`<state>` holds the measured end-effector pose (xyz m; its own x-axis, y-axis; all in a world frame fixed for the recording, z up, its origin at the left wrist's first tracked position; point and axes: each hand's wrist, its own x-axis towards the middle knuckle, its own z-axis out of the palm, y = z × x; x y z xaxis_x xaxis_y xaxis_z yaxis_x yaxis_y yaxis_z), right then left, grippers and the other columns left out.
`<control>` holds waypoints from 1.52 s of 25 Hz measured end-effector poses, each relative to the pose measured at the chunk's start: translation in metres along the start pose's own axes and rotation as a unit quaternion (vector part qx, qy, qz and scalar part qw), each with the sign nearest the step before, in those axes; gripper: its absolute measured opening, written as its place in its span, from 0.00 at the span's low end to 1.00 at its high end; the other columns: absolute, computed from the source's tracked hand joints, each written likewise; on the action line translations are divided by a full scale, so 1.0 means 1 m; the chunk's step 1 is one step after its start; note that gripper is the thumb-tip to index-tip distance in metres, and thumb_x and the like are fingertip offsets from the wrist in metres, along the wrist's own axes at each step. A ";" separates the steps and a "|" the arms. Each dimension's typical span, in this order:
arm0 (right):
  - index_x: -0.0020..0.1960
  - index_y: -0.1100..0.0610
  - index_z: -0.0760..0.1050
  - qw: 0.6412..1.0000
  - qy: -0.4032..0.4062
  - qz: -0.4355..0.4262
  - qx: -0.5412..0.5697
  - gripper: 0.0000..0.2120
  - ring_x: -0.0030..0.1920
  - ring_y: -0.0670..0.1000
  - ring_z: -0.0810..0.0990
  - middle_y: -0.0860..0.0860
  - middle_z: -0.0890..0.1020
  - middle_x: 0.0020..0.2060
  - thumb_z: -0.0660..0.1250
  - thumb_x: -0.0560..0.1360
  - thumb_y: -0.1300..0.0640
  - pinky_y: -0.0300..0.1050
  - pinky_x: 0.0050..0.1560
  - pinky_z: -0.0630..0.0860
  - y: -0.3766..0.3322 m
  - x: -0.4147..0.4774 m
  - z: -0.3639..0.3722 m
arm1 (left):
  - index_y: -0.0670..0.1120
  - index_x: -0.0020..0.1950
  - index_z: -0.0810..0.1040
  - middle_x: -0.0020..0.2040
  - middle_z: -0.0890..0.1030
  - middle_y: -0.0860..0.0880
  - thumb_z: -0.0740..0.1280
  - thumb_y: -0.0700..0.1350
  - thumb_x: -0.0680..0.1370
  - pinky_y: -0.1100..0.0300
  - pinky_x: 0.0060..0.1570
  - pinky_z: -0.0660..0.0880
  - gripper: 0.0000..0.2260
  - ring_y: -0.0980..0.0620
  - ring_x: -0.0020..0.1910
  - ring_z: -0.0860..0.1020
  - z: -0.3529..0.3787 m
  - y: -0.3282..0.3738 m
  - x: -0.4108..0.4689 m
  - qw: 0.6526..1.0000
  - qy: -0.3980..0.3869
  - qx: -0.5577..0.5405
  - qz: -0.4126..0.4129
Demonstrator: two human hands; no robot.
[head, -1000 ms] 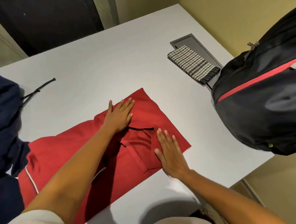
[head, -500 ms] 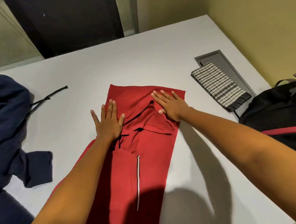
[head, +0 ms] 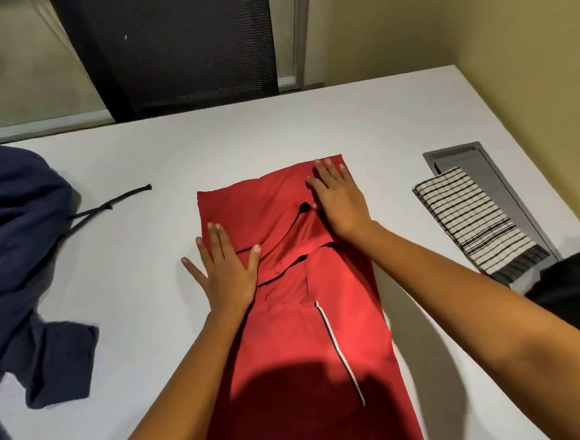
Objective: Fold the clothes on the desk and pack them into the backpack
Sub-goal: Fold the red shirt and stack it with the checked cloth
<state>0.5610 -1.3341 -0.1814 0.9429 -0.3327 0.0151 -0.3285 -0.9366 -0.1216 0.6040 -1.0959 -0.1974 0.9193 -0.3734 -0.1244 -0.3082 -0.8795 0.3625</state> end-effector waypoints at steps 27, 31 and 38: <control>0.46 0.60 0.80 0.892 0.215 0.215 0.336 0.11 0.47 0.47 0.78 0.52 0.80 0.46 0.60 0.71 0.67 0.28 0.48 0.69 -0.002 -0.144 -0.016 | 0.47 0.57 0.76 0.54 0.77 0.50 0.63 0.37 0.76 0.55 0.53 0.72 0.12 0.51 0.50 0.76 -0.060 -0.055 -0.047 0.940 0.086 -0.308 -0.117; 0.55 0.60 0.75 0.819 0.104 0.397 0.402 0.12 0.46 0.52 0.78 0.51 0.79 0.44 0.71 0.74 0.57 0.40 0.49 0.70 -0.010 -0.116 -0.030 | 0.44 0.55 0.78 0.50 0.82 0.45 0.72 0.47 0.73 0.48 0.55 0.77 0.13 0.44 0.47 0.81 -0.056 -0.058 -0.018 0.893 -0.027 -0.371 -0.252; 0.47 0.69 0.79 0.691 -0.003 0.475 0.544 0.08 0.25 0.52 0.74 0.55 0.79 0.26 0.72 0.71 0.66 0.44 0.32 0.74 0.013 -0.123 -0.033 | 0.34 0.55 0.76 0.44 0.81 0.41 0.64 0.30 0.77 0.63 0.33 0.81 0.07 0.50 0.37 0.81 -0.065 -0.065 -0.021 0.751 -0.123 -0.567 -0.314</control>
<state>0.4390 -1.3093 -0.1525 0.3304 -0.7378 -0.5886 -0.5668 0.3435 -0.7488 0.6206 -1.0118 -0.1584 0.6797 -0.1555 -0.7168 0.7030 -0.1404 0.6972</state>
